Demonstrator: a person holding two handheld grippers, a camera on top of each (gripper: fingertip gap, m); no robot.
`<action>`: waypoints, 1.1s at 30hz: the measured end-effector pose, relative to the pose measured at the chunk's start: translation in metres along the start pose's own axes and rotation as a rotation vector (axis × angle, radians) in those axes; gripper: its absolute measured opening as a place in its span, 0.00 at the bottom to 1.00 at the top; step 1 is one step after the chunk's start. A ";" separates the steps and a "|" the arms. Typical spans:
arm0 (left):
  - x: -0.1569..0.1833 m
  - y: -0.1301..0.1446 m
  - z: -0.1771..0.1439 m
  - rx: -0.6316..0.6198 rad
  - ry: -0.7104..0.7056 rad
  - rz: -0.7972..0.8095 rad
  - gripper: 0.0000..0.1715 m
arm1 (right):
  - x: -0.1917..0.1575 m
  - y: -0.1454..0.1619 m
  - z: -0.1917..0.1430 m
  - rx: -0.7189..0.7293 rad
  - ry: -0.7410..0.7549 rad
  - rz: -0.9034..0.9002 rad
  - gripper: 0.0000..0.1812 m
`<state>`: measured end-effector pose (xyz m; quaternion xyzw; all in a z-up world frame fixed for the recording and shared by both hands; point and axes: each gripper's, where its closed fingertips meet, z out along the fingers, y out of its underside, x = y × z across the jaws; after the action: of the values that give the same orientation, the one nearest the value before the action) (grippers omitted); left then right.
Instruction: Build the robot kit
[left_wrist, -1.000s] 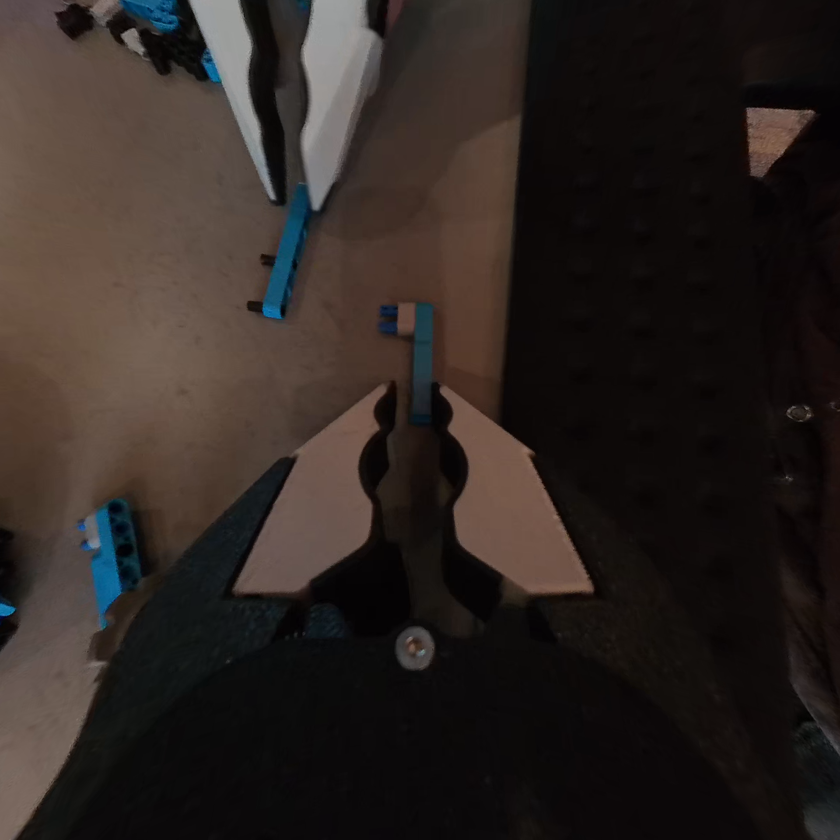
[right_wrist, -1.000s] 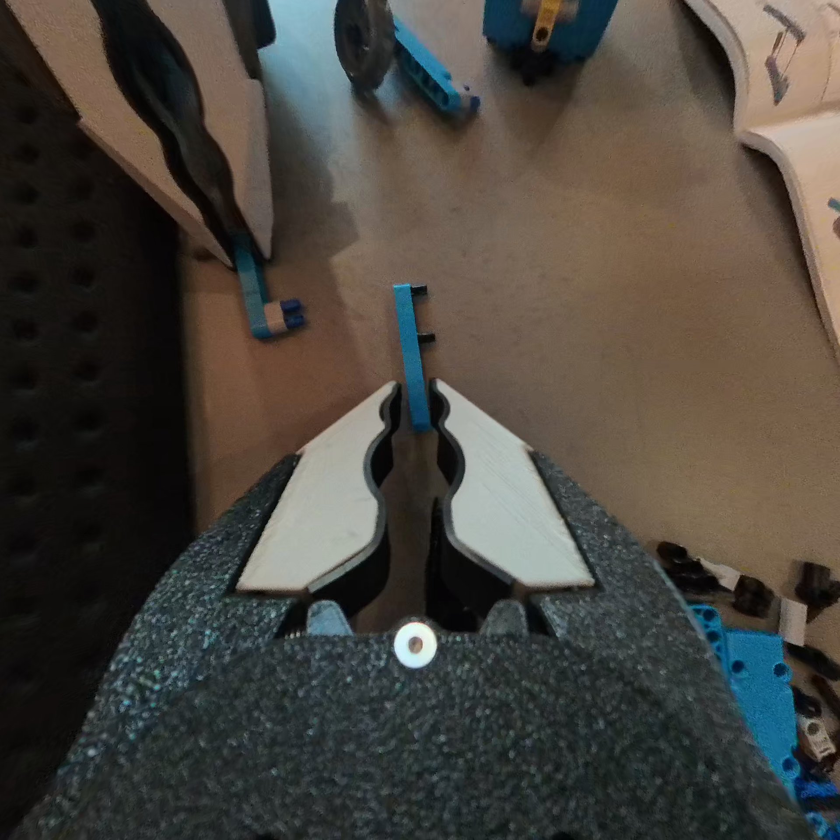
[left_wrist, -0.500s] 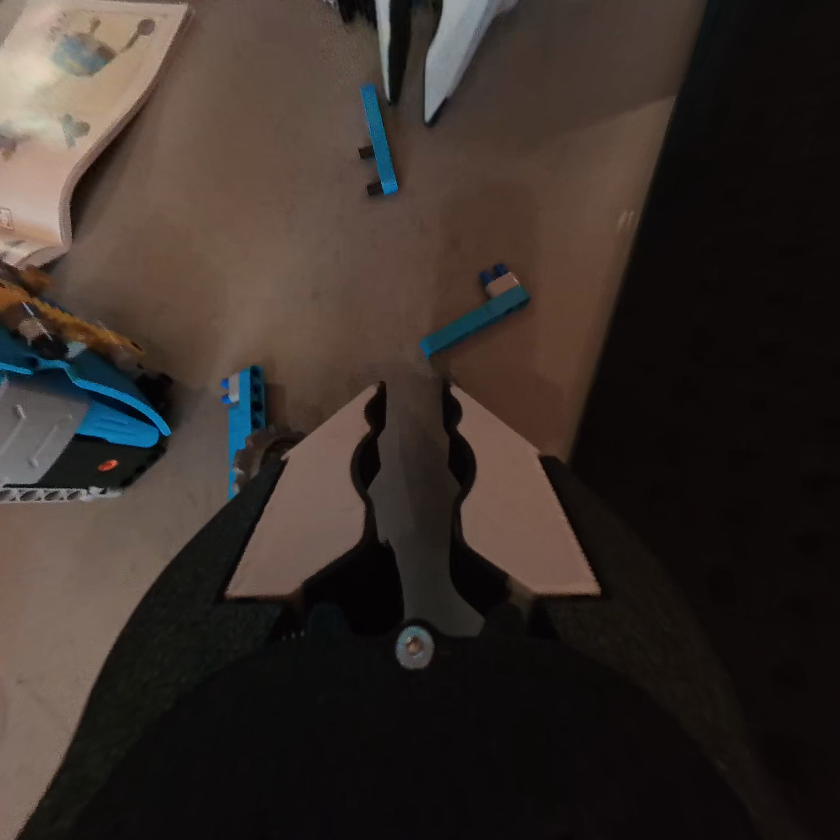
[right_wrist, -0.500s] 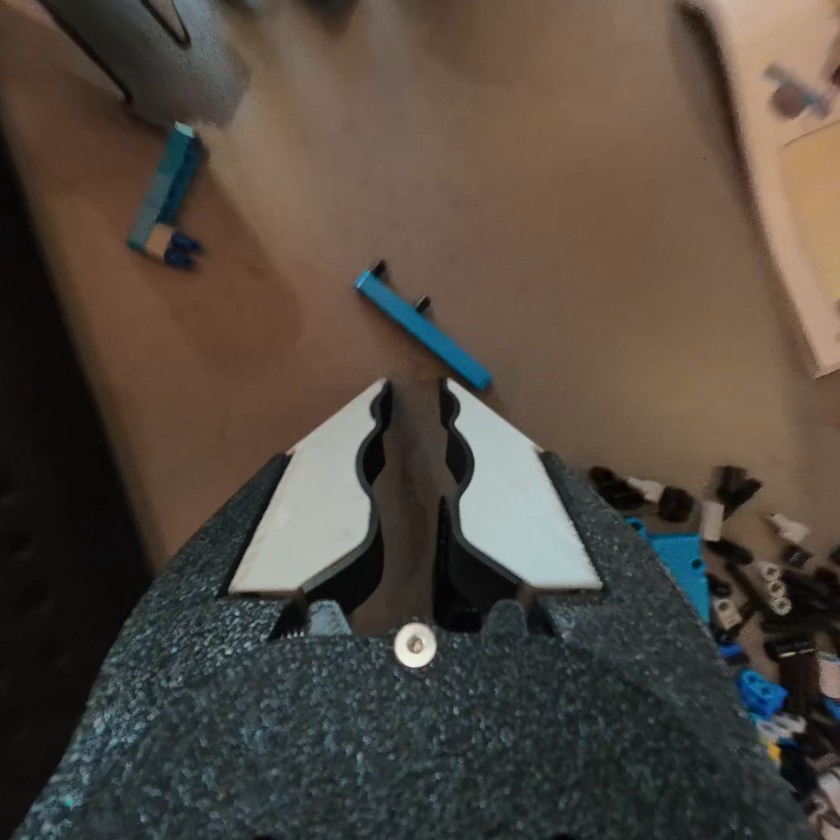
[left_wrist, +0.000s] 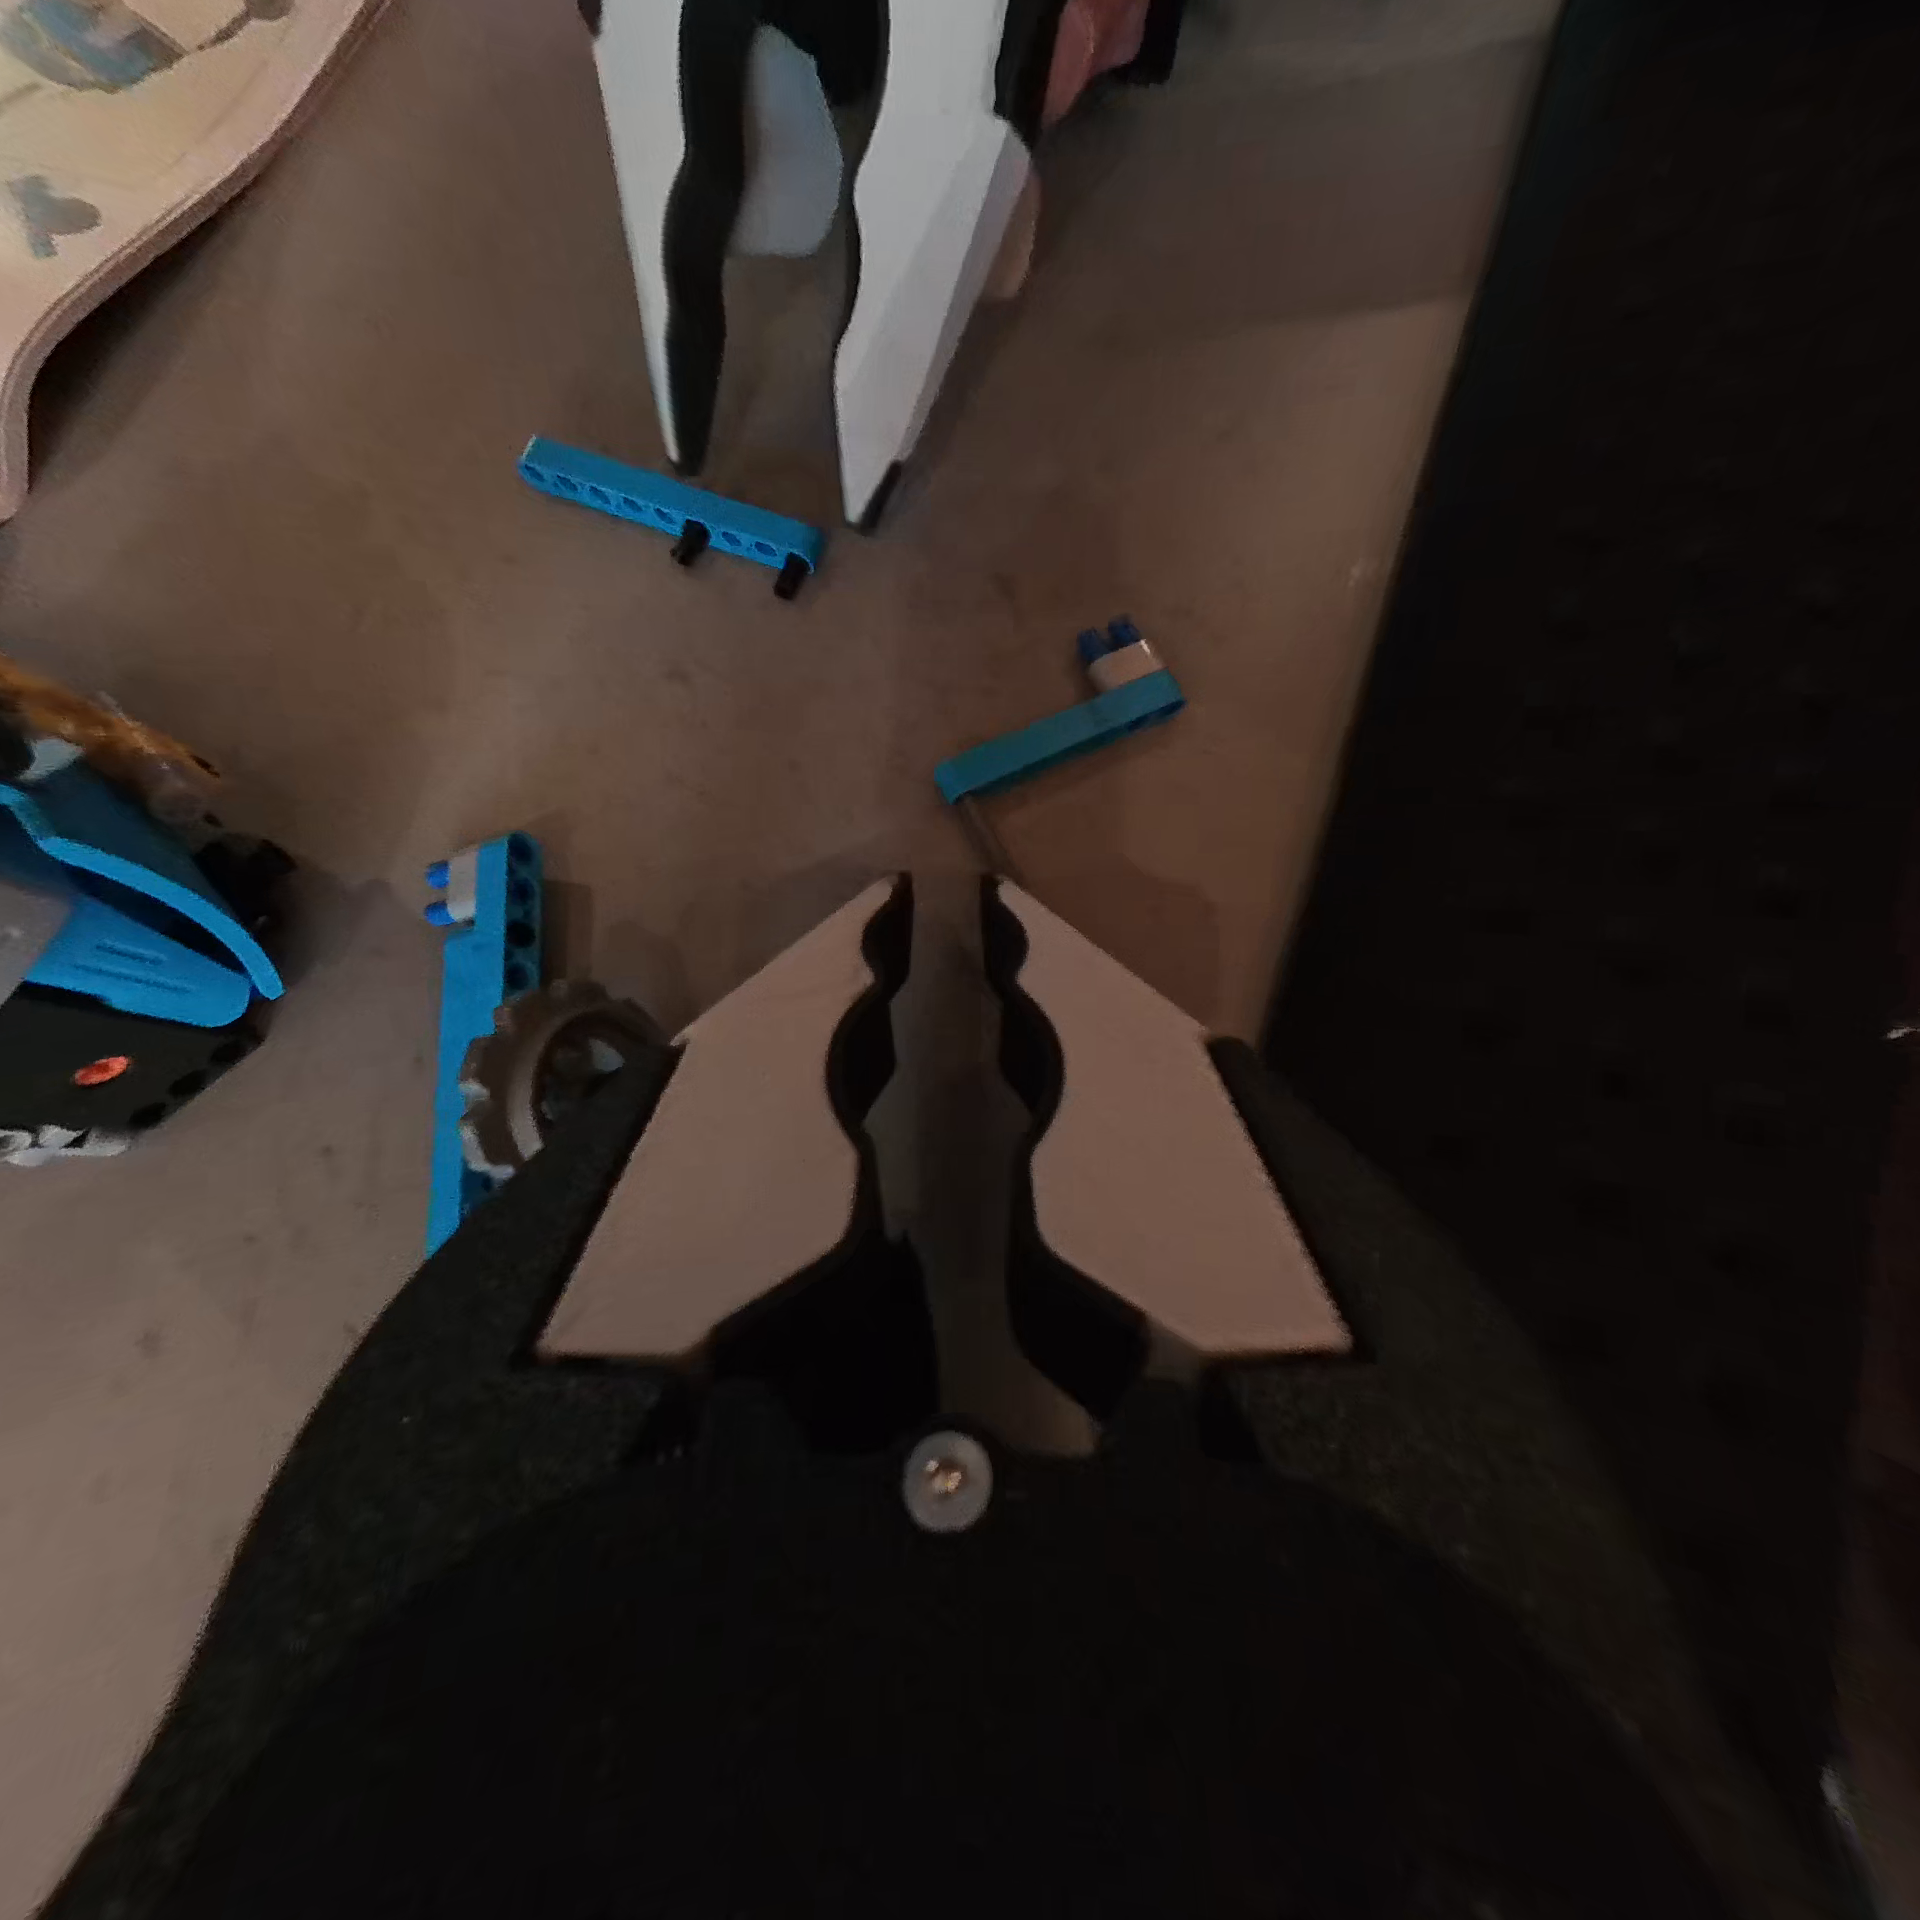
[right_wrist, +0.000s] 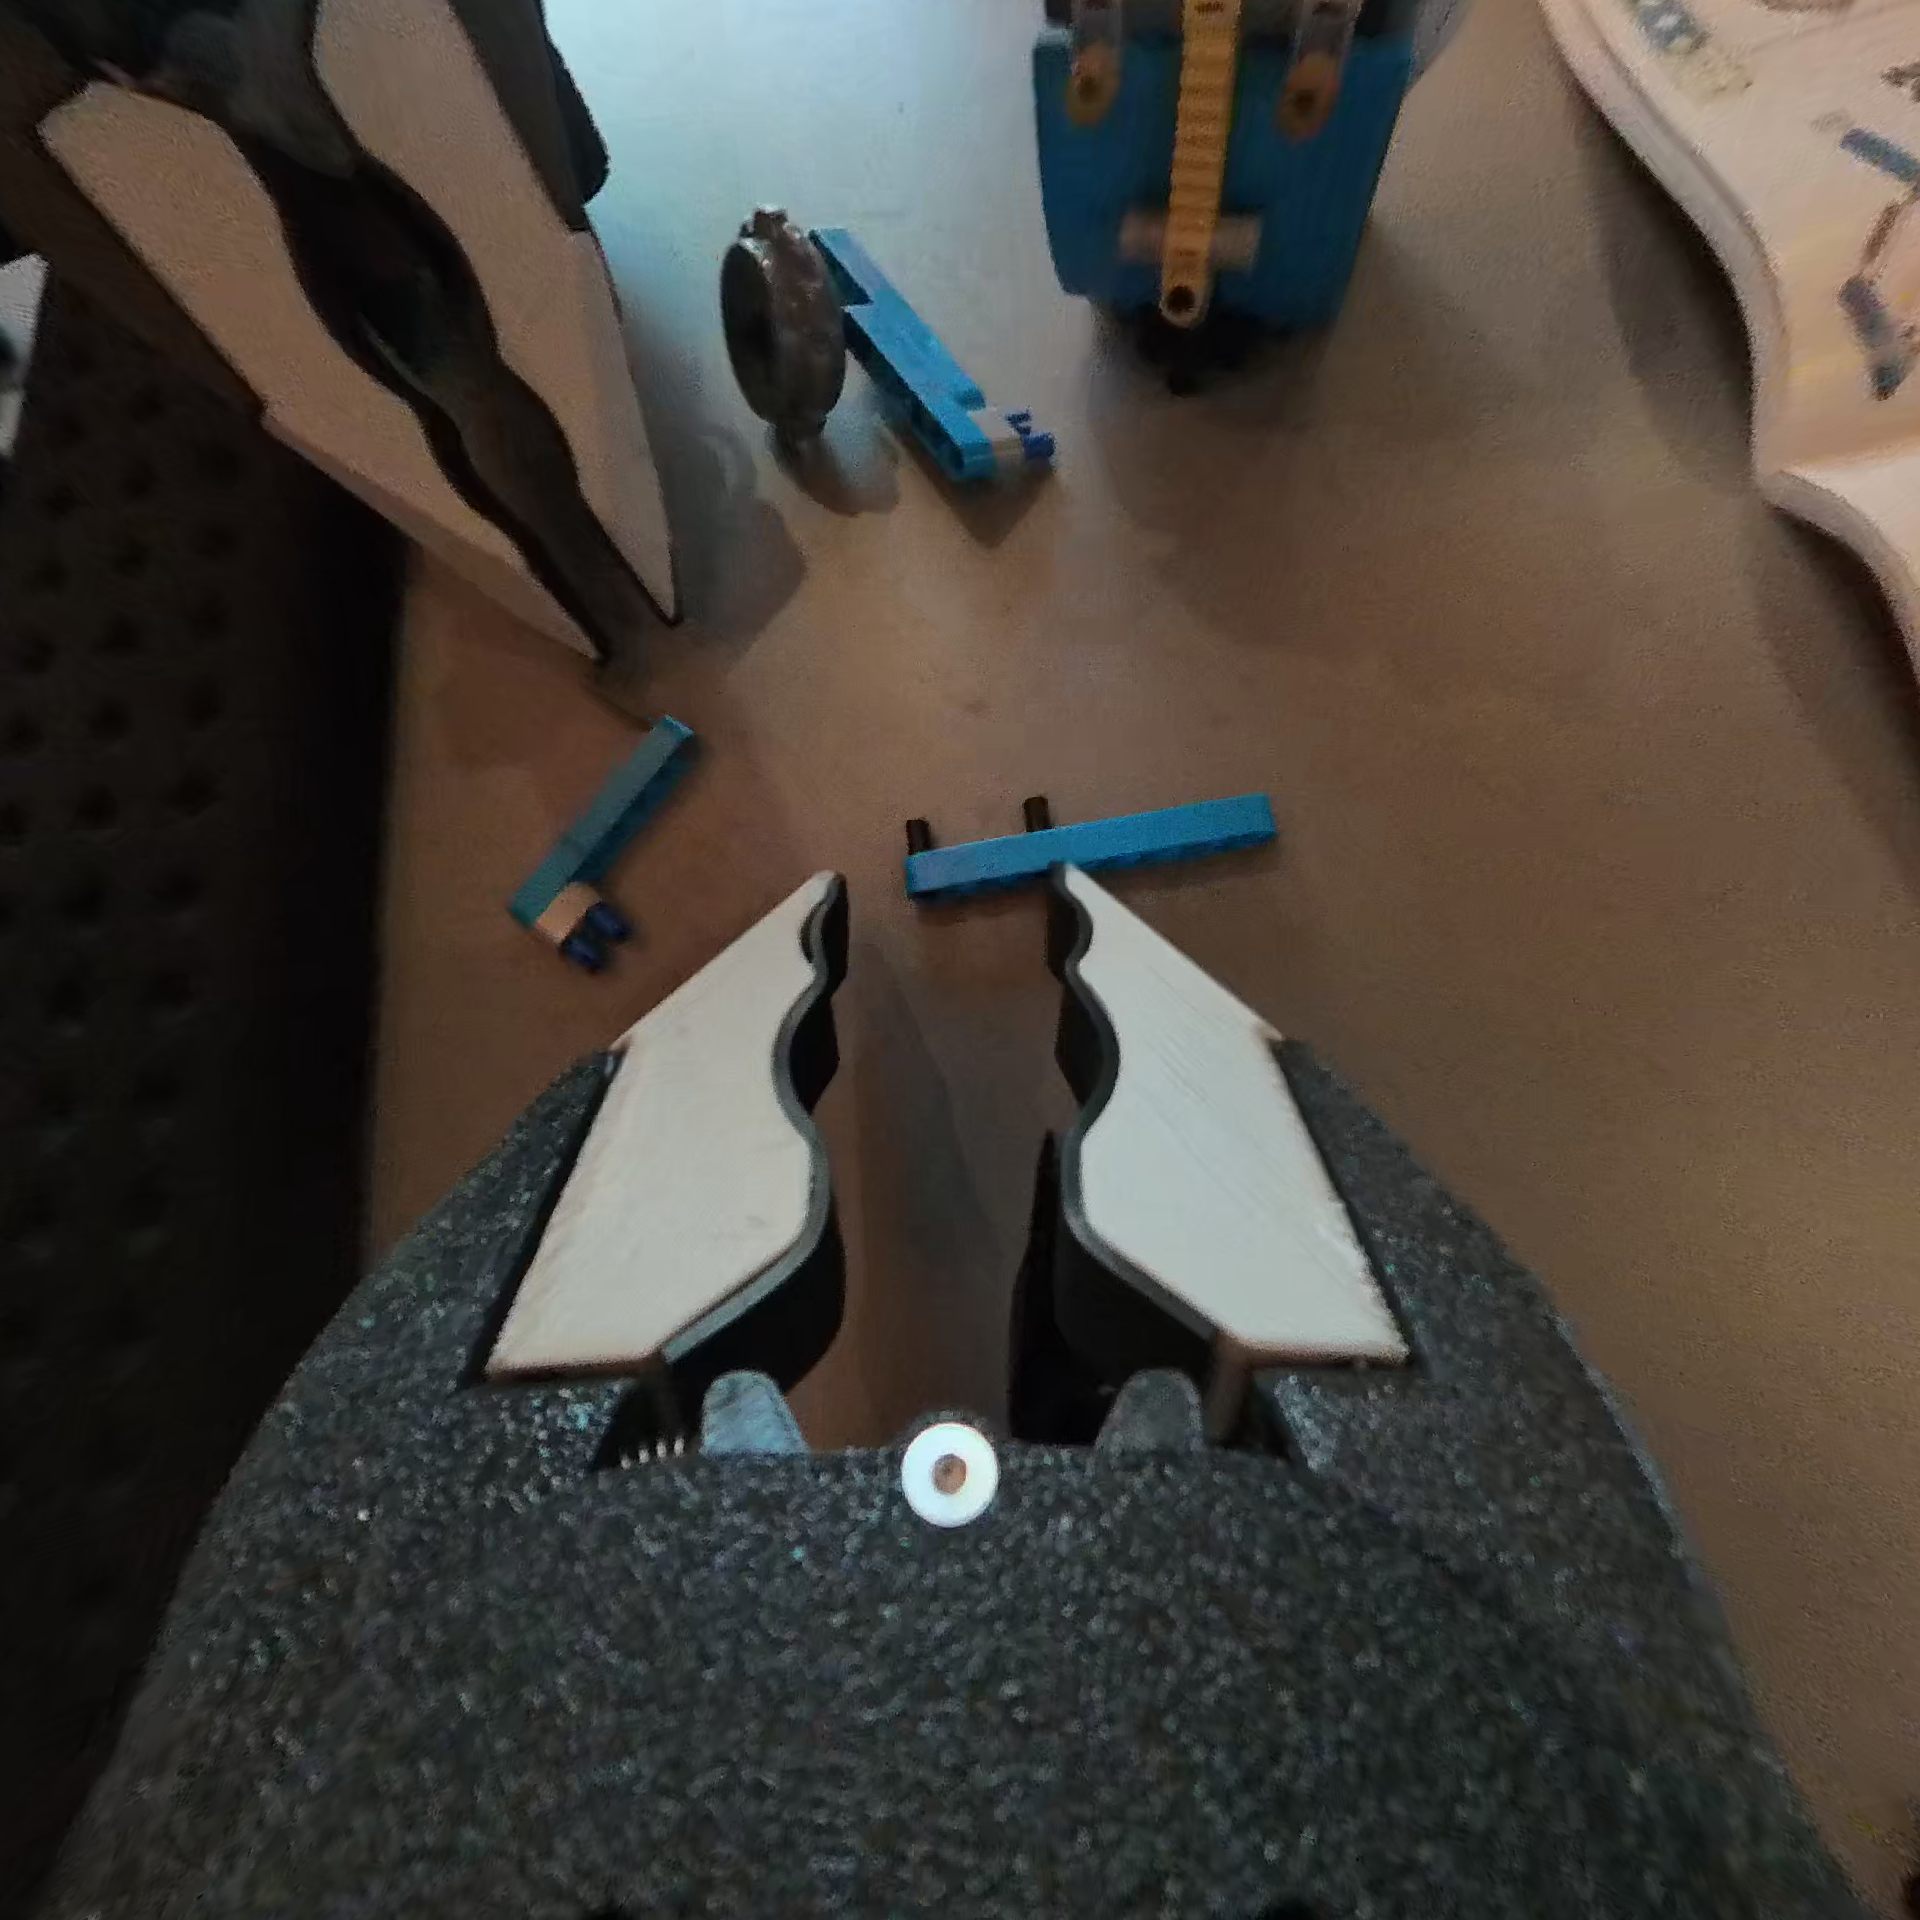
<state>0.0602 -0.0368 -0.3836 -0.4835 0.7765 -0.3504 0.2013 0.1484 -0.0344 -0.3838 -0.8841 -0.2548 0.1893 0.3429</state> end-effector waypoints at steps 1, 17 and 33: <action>0.001 -0.002 -0.002 0.012 0.009 -0.013 0.07 | 0.005 -0.003 -0.001 0.013 0.041 -0.006 0.21; 0.008 0.001 0.010 -0.029 -0.001 0.046 0.05 | -0.047 -0.020 0.014 0.064 -0.161 -0.044 0.22; 0.003 0.000 0.011 -0.034 -0.046 0.040 0.02 | -0.055 -0.002 0.022 -0.037 0.005 0.141 0.05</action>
<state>0.0662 -0.0437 -0.3908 -0.4793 0.7869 -0.3219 0.2179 0.0925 -0.0543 -0.3891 -0.9066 -0.1945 0.2059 0.3129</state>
